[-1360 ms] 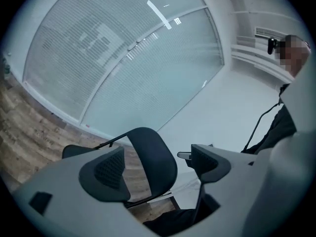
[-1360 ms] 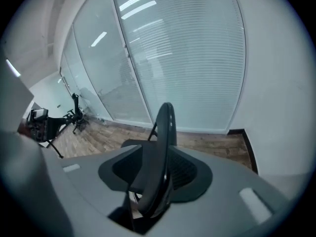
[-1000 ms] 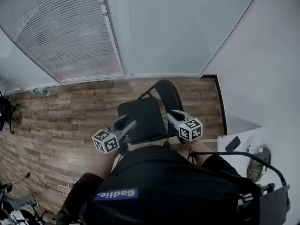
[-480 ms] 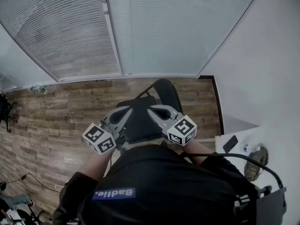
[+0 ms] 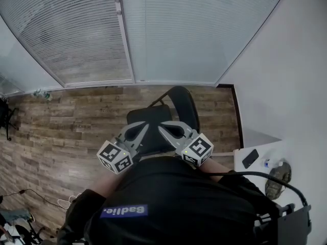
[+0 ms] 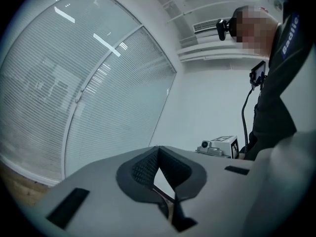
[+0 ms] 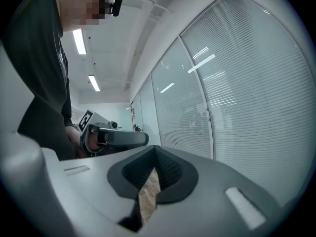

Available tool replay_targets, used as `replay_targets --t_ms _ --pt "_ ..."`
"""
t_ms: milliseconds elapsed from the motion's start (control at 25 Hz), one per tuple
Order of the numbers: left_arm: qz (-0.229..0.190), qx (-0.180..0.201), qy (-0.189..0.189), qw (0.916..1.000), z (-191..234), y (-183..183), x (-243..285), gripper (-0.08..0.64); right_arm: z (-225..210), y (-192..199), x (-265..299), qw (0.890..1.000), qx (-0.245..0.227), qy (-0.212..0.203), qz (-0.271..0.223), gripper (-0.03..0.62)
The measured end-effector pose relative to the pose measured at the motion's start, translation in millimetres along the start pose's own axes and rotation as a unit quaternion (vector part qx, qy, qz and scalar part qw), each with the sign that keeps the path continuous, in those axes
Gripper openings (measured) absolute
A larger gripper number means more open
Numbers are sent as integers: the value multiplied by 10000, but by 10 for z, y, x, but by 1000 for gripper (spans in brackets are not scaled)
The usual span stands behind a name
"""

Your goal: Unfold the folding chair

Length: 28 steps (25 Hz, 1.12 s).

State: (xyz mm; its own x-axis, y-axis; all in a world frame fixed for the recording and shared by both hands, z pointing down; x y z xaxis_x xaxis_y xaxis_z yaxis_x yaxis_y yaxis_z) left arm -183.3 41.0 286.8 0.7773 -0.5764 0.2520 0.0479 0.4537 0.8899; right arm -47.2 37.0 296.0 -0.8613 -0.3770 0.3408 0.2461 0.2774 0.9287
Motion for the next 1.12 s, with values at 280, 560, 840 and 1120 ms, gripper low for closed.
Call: replay_targets --t_ms 280,560,840,1120 --pt "23 149 71 9999 -99 19 20 5 48 17 -36 10000 23 -64 51 2" --pt "101 180 131 9997 -110 29 47 5 36 24 -31 9999 75 -38 83 1" --pt "144 205 151 9996 -124 31 69 5 18 46 -52 9999 123 1 120 0" --pt "176 168 204 9995 -159 69 118 5 10 95 -95 9997 150 13 170 1"
Point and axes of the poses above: the fingertips, and each gripper's own axes: x forward along the fingers, z to its left, y out of its underside, the point moved 6 cm from there along -x, backward along the fingers, and after that the axes turned 14 degrees about z, right-handed, at the moved point
